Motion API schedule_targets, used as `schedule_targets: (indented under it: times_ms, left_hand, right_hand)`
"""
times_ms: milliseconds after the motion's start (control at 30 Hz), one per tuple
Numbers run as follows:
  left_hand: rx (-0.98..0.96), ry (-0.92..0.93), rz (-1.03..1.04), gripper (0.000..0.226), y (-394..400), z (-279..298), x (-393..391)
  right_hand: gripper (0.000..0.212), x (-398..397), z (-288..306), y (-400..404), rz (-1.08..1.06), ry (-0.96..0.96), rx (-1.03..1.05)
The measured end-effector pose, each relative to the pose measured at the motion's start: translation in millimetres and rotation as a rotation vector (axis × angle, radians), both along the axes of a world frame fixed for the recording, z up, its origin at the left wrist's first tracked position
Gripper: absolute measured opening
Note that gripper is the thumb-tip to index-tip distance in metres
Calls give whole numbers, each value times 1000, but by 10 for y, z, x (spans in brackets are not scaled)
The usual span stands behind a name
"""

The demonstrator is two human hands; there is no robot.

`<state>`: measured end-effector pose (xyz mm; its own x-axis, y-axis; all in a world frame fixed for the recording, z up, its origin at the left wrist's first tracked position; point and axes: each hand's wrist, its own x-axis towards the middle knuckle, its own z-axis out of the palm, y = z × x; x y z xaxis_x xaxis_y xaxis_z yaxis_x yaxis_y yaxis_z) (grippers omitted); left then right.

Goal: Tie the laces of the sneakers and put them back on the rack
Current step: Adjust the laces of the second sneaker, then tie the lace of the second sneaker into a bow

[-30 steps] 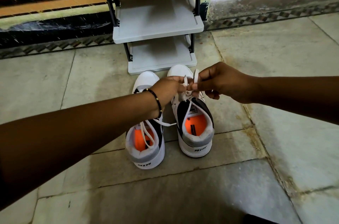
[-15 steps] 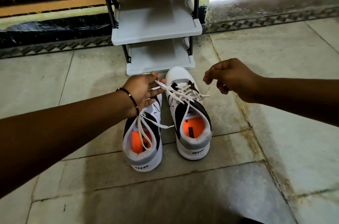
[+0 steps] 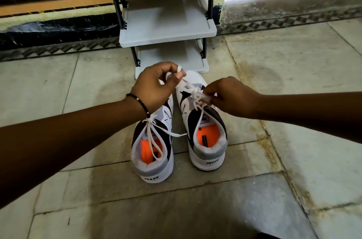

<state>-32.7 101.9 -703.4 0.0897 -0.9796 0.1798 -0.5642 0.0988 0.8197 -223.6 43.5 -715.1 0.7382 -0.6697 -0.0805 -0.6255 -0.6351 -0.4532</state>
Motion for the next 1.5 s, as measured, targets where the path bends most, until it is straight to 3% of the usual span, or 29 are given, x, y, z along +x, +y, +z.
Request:
schedule_targets:
  times_ms: [167,333,433,500,633,700,800,933,1100,1300,1500]
  left_hand:
    - [-148,-287,104,15,-113,75,180]
    - [31,-658,63,24,-163,-52,468]
    - [241,-861,39,22,-171,-143,489]
    - [287,-802,1,26,-152,-210,386]
    - [273,-286,-169,45,-173,-179,-36]
    - [307,-247,-236,38,-231,-145,-200]
    - [310,-292,-311,30,-247,-136,-255]
    - [265,-422,-300,26,-229,-110,-139]
    - [156,-780,-326,29,-203,-103,119]
    - [211,-1149,-446,26,-108,-135,377]
    - [179,-1211,-498,22,-54,-187,444]
  right_hand:
    - [20,-158,57,-65,33,-39,-118]
    - [23,-270,87,-210,-24,-11,-180]
    - [21,-265,79,-215,-59,11,-95]
    - [20,-224,70,-197,-63,-5,-31]
    - [17,-95,96,-215,-116,-109,74]
    - [17,-50,123,-236,-138,-170,106]
    - [17,-58,172,-256,-137,-202,127]
    - [19,-168,196,-272,-38,-101,22]
    - [36,-398,102,-239,172,179,-256]
    - [35,-630,10,-278,180,376,-271]
    - [33,-650,-55,-279,207,426,-271]
